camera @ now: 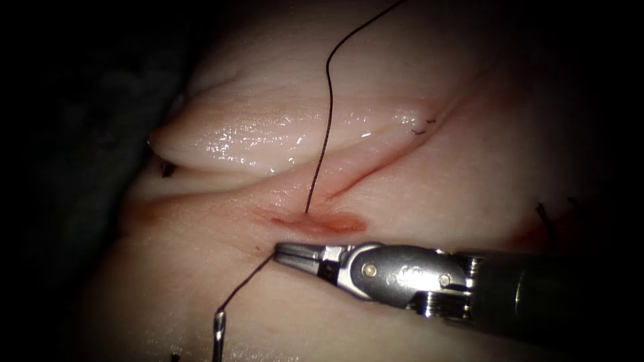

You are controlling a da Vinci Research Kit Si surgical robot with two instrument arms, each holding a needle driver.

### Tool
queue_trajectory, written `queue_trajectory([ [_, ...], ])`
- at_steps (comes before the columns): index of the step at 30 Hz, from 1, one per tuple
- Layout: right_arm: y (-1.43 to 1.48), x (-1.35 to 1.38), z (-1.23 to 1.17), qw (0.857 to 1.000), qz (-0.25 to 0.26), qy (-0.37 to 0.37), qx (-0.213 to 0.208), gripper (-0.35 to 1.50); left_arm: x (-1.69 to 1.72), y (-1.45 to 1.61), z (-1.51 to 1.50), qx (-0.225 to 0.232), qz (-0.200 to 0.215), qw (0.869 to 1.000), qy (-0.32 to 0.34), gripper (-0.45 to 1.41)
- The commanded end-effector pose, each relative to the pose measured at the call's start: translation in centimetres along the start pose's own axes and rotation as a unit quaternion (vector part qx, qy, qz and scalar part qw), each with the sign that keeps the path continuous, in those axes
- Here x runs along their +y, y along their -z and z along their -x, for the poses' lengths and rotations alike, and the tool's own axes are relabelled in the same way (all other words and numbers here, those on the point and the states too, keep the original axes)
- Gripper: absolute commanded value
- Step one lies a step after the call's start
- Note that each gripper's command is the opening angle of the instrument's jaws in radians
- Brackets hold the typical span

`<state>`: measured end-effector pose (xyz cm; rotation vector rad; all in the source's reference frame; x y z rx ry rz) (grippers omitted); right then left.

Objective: Wound Closure

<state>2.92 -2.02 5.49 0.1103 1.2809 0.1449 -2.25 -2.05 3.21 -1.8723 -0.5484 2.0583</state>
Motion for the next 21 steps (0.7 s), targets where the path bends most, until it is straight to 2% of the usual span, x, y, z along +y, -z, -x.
queue_trajectory([
  [1, -0.10, -0.04, 0.02, 1.000, 0.009, 0.004, -0.017, -0.35, 0.03, -0.05, 0.07, 0.000, 0.000, 1.000, -0.002, -0.45],
  [4, -0.10, -0.06, 0.11, 0.998, 0.013, 0.016, -0.065, -0.35, 0.06, -0.04, 0.04, -0.002, -0.002, 1.000, -0.010, -0.45],
  [6, -0.11, -0.11, 0.13, 0.997, 0.010, 0.018, -0.077, -0.35, 0.07, -0.03, 0.03, 0.000, -0.005, 1.000, -0.013, -0.45],
  [10, -0.09, -0.21, 0.08, 0.997, 0.002, 0.018, -0.074, -0.35, 0.05, -0.03, 0.04, -0.003, -0.013, 1.000, -0.021, -0.45],
  [13, -0.05, -0.37, -0.14, 0.998, -0.012, 0.013, -0.065, -0.35, -0.03, -0.03, 0.09, -0.010, -0.038, 0.999, -0.030, -0.45],
  [14, -0.05, -0.37, -0.14, 0.998, -0.012, 0.013, -0.065, -0.35, -0.03, -0.03, 0.09, -0.010, -0.038, 0.999, -0.030, -0.45],
  [16, -0.05, -0.55, -0.36, 0.998, -0.023, 0.011, -0.057, -0.35, -0.09, -0.04, 0.14, -0.018, -0.060, 0.998, -0.032, -0.45],
  [18, -0.05, -0.60, -0.41, 0.998, -0.025, 0.011, -0.054, -0.35, -0.10, -0.04, 0.15, -0.016, -0.066, 0.997, -0.031, -0.45],
  [21, -0.09, -0.86, -0.65, 0.998, -0.043, 0.006, -0.038, -0.35, -0.15, 0.00, 0.18, -0.008, -0.091, 0.995, -0.030, -0.45],
])
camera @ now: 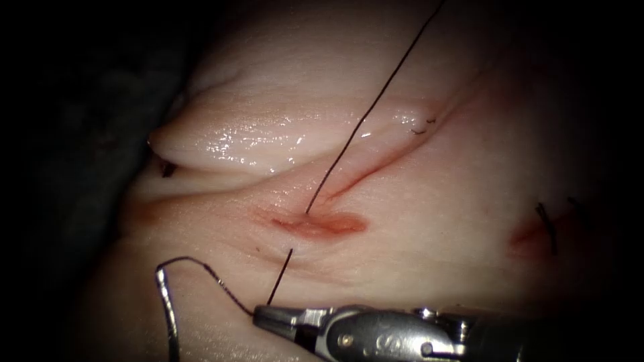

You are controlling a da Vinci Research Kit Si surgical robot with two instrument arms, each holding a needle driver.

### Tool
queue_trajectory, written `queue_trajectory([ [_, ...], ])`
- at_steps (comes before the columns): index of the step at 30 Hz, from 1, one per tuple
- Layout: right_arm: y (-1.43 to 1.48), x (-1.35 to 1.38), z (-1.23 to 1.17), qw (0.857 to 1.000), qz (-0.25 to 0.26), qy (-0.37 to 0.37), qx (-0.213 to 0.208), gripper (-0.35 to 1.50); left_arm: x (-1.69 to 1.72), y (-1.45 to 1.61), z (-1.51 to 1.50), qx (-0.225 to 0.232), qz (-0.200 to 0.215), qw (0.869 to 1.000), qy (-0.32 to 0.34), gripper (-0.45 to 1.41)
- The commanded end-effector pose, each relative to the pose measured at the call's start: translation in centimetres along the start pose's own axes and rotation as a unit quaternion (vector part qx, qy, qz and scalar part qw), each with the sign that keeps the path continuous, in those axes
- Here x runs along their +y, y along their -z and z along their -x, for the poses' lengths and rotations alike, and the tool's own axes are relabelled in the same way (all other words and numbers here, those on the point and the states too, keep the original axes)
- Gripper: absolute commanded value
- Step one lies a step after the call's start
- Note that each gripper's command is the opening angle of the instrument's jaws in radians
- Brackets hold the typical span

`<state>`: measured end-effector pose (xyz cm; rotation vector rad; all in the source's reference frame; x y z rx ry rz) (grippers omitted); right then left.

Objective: Wound Closure

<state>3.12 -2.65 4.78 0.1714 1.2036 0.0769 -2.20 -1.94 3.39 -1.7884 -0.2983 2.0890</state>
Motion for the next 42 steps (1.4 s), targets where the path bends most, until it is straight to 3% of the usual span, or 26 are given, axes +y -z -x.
queue_trajectory([
  [1, -0.11, -0.11, -0.05, 1.000, -0.004, -0.001, 0.004, -0.35, 0.04, -0.04, 0.06, 0.000, 0.000, 1.000, 0.002, -0.45],
  [6, -0.22, -0.27, -0.30, 0.999, -0.027, -0.012, 0.043, -0.35, -0.04, 0.05, 0.03, 0.007, -0.033, 0.999, 0.005, -0.45],
  [8, -0.23, -0.21, -0.31, 0.999, -0.025, -0.015, 0.045, 0.22, -0.09, 0.08, 0.01, 0.011, -0.045, 0.999, 0.007, -0.45],
  [9, -0.23, -0.21, -0.31, 0.999, -0.025, -0.015, 0.045, 0.22, -0.09, 0.08, 0.01, 0.011, -0.045, 0.999, 0.007, -0.45],
  [10, -0.21, -0.13, -0.29, 0.999, -0.006, -0.018, 0.038, 0.91, -0.17, 0.15, -0.02, 0.012, -0.065, 0.998, 0.009, -0.45],
  [11, -0.20, -0.10, -0.28, 0.999, 0.002, -0.020, 0.037, 1.10, -0.22, 0.18, -0.04, 0.013, -0.073, 0.997, 0.008, -0.45],
  [13, -0.14, -0.04, -0.25, 0.999, 0.013, -0.025, 0.044, 1.23, -0.34, 0.25, -0.07, 0.012, -0.094, 0.995, 0.005, -0.45],
  [21, 0.28, 0.22, -0.17, 0.997, 0.056, -0.027, 0.045, 1.33, -0.74, 0.39, -0.15, 0.001, -0.142, 0.990, 0.003, -0.45],
  [27, 0.37, 0.33, -0.09, 0.996, 0.075, -0.018, 0.044, 1.33, -0.90, 0.36, -0.14, -0.011, -0.158, 0.987, 0.005, -0.45],
  [36, 0.06, 0.62, 0.20, 0.988, 0.150, 0.021, -0.012, 1.32, -1.00, 0.34, -0.12, -0.021, -0.175, 0.984, 0.006, -0.45],
  [42, -0.16, 0.68, 0.36, 0.987, 0.152, 0.030, -0.032, 1.23, -1.01, 0.34, -0.12, -0.023, -0.179, 0.984, 0.006, -0.45],
])
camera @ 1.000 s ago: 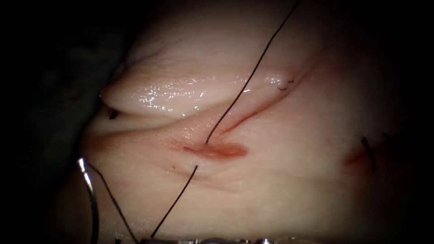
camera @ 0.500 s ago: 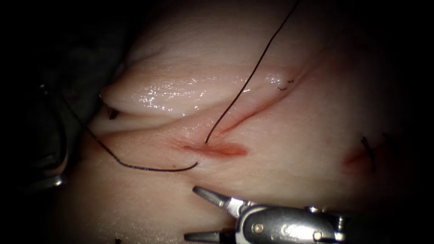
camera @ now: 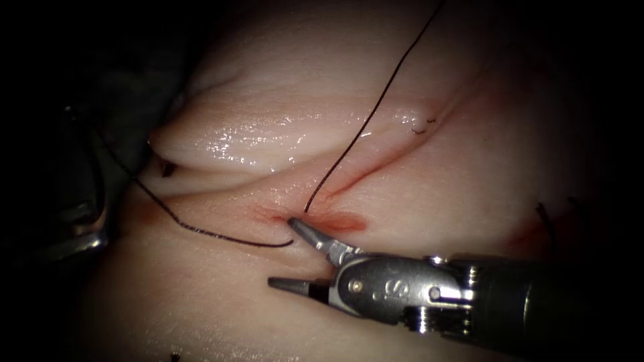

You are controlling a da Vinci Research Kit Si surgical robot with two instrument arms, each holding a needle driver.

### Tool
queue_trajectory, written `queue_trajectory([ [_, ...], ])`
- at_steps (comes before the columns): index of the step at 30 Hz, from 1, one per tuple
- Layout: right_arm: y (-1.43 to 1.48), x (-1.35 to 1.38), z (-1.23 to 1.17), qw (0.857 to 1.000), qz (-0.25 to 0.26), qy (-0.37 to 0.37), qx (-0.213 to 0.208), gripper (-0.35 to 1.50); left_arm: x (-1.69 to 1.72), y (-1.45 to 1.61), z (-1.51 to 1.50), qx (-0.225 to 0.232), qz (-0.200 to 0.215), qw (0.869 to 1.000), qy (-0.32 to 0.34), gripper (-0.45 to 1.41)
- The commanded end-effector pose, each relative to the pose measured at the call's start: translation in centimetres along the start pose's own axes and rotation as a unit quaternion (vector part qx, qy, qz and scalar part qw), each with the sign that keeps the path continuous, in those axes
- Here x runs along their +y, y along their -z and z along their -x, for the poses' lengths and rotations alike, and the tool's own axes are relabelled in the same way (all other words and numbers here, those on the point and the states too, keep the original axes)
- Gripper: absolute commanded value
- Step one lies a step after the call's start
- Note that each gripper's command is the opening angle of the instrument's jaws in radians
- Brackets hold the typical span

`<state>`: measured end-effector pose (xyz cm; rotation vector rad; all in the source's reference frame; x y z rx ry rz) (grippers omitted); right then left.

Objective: Wound Closure

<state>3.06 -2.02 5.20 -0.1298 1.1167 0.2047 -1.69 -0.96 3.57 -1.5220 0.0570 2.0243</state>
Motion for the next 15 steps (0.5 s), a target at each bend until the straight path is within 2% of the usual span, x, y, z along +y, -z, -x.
queue_trajectory([
  [1, -0.16, -0.08, 0.08, 1.000, -0.003, 0.006, -0.004, 1.15, 0.05, -0.04, 0.06, 0.000, 0.000, 1.000, 0.000, -0.45],
  [2, -0.17, -0.09, 0.10, 1.000, -0.004, 0.007, -0.005, 1.06, 0.04, -0.04, 0.06, 0.000, 0.001, 1.000, 0.000, -0.45],
  [3, -0.16, -0.11, 0.12, 1.000, -0.007, 0.009, -0.006, 0.86, 0.04, -0.04, 0.06, 0.000, 0.001, 1.000, 0.000, -0.45],
  [4, -0.13, -0.15, 0.14, 1.000, -0.022, 0.020, -0.004, -0.01, 0.04, -0.04, 0.06, 0.000, 0.001, 1.000, 0.000, -0.45],
  [5, -0.10, -0.18, 0.14, 0.999, -0.036, 0.028, -0.002, -0.35, 0.03, -0.04, 0.06, 0.000, 0.001, 1.000, 0.000, -0.45],
  [13, -0.02, -0.33, 0.01, 0.999, -0.039, 0.029, -0.005, -0.35, 0.00, -0.09, 0.13, 0.005, 0.005, 1.000, -0.002, -0.45],
  [15, 0.06, -0.51, -0.14, 0.998, -0.045, 0.031, -0.008, -0.35, 0.03, -0.12, 0.23, 0.014, 0.008, 1.000, -0.006, -0.45],
])
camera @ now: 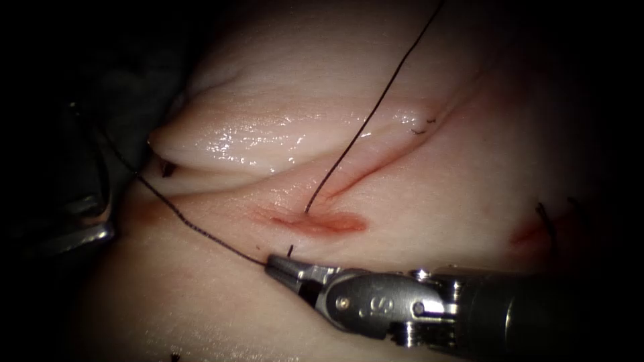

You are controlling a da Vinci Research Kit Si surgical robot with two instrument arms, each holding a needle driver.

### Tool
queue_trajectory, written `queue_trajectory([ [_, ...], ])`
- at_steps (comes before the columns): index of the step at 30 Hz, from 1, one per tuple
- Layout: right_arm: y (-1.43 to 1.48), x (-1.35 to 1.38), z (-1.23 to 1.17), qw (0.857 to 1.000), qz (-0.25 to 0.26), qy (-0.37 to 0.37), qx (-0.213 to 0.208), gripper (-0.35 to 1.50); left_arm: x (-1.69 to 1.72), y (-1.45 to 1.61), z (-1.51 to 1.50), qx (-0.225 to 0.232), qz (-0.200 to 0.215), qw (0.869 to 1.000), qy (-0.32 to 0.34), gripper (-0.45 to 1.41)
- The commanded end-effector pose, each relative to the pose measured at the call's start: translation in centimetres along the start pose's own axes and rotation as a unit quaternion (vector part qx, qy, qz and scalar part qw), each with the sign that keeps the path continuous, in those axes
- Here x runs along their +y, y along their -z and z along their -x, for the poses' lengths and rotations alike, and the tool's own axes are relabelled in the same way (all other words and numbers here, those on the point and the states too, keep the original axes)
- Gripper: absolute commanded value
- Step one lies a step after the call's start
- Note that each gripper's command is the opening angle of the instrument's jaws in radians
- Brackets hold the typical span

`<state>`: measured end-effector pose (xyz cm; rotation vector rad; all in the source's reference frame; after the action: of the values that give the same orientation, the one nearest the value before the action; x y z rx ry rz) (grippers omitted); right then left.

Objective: Wound Closure

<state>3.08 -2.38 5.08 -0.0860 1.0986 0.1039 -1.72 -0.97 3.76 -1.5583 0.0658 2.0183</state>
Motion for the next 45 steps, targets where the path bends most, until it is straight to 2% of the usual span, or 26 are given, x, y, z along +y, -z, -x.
queue_trajectory([
  [1, -0.03, -0.20, -0.13, 1.000, -0.006, 0.001, 0.003, -0.35, 0.08, -0.05, 0.09, 0.004, 0.003, 1.000, -0.001, -0.45],
  [6, 0.13, -0.59, -0.54, 0.999, -0.038, -0.010, 0.030, -0.35, 0.20, -0.11, 0.26, 0.012, 0.004, 1.000, -0.013, -0.45],
  [11, 0.13, -0.89, -0.87, 0.995, -0.072, -0.030, 0.062, -0.35, 0.26, -0.08, 0.31, 0.014, 0.003, 1.000, -0.016, -0.45],
  [13, 0.08, -0.98, -1.00, 0.993, -0.086, -0.027, 0.076, -0.35, 0.27, -0.06, 0.31, 0.014, 0.003, 1.000, -0.017, -0.45],
  [16, 0.04, -0.97, -1.03, 0.993, -0.088, -0.026, 0.081, -0.35, 0.26, -0.05, 0.31, 0.014, 0.004, 1.000, -0.017, -0.45],
  [17, 0.00, -0.91, -1.02, 0.993, -0.080, -0.030, 0.082, 0.47, 0.24, -0.04, 0.32, 0.015, 0.005, 1.000, -0.017, -0.45],
  [18, -0.01, -0.86, -1.00, 0.994, -0.072, -0.032, 0.082, 0.78, 0.22, -0.03, 0.32, 0.013, 0.004, 1.000, -0.017, -0.45],
  [19, -0.01, -0.80, -0.98, 0.994, -0.059, -0.036, 0.081, 1.05, 0.19, -0.01, 0.33, 0.009, -0.002, 1.000, -0.016, -0.45],
  [20, 0.01, -0.76, -0.95, 0.995, -0.046, -0.039, 0.079, 1.20, 0.15, 0.00, 0.34, 0.004, -0.011, 1.000, -0.025, -0.45],
  [22, 0.06, -0.68, -0.91, 0.996, -0.027, -0.044, 0.072, 1.35, 0.07, 0.06, 0.37, -0.014, -0.034, 0.998, -0.045, -0.45],
  [23, 0.06, -0.68, -0.91, 0.996, -0.027, -0.044, 0.072, 1.35, 0.07, 0.06, 0.37, -0.014, -0.034, 0.998, -0.045, -0.45],
  [24, 0.14, -0.59, -0.87, 0.996, -0.019, -0.044, 0.073, 1.40, -0.02, 0.11, 0.41, -0.029, -0.051, 0.996, -0.063, -0.45],
  [26, 0.30, -0.47, -0.82, 0.996, -0.013, -0.036, 0.079, 1.40, -0.19, 0.20, 0.47, -0.083, -0.106, 0.982, -0.132, -0.45],
  [27, 0.34, -0.43, -0.81, 0.996, -0.007, -0.033, 0.077, 1.40, -0.26, 0.23, 0.50, -0.106, -0.129, 0.975, -0.148, -0.45],
  [28, 0.39, -0.40, -0.80, 0.997, 0.000, -0.029, 0.072, 1.40, -0.30, 0.24, 0.53, -0.112, -0.135, 0.973, -0.151, -0.45],
  [33, 0.46, -0.22, -0.68, 0.998, 0.038, 0.002, 0.047, 1.38, -0.47, 0.27, 0.65, -0.111, -0.141, 0.971, -0.157, -0.45],
  [37, 0.32, -0.09, -0.48, 0.998, 0.061, 0.028, 0.019, 1.36, -0.47, 0.19, 0.73, -0.110, -0.145, 0.970, -0.160, -0.45],
  [41, -0.02, 0.04, -0.03, 0.994, 0.069, 0.075, -0.031, 1.28, -0.43, 0.12, 0.77, -0.105, -0.144, 0.971, -0.161, -0.45],
  [45, -0.13, 0.04, 0.12, 0.993, 0.069, 0.088, -0.048, 1.23, -0.42, 0.10, 0.78, -0.098, -0.138, 0.972, -0.164, -0.45],
])
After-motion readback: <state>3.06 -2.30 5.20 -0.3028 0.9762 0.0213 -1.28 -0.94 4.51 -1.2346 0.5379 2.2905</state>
